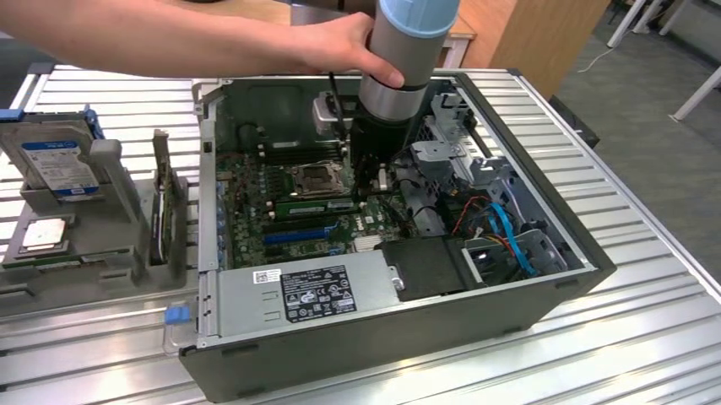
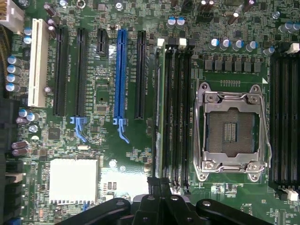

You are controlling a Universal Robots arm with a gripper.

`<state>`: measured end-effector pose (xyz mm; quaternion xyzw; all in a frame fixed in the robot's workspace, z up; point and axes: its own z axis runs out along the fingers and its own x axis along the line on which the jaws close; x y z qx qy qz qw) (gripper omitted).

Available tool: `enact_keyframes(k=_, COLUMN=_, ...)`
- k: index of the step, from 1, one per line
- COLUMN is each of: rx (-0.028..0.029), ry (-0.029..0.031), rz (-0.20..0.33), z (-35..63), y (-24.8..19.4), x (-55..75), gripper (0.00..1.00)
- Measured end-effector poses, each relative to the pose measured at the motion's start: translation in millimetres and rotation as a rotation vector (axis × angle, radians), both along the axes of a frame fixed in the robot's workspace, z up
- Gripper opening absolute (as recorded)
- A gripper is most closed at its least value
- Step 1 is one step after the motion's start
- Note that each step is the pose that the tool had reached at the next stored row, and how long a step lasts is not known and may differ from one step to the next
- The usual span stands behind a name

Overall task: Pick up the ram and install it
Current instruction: 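Press down the ram until it locks into place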

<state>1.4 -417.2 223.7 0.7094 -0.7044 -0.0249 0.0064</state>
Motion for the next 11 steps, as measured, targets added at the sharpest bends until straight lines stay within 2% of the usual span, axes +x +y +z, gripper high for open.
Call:
enact_keyframes(k=4, rx=-0.0199, ry=0.0062, rz=0.000, z=8.2, y=-7.2, x=-2.3, gripper=0.10)
enact_keyframes(k=6, rx=-0.0241, ry=0.0075, rz=0.000, z=10.0, y=-8.6, x=-2.7, gripper=0.10)
enact_keyframes(k=9, rx=-0.0247, ry=0.0077, rz=0.000, z=10.3, y=-8.6, x=-2.7, gripper=0.10)
enact_keyframes(k=11, rx=-0.0308, ry=0.0097, rz=0.000, z=12.8, y=-8.2, x=-2.5, gripper=0.10)
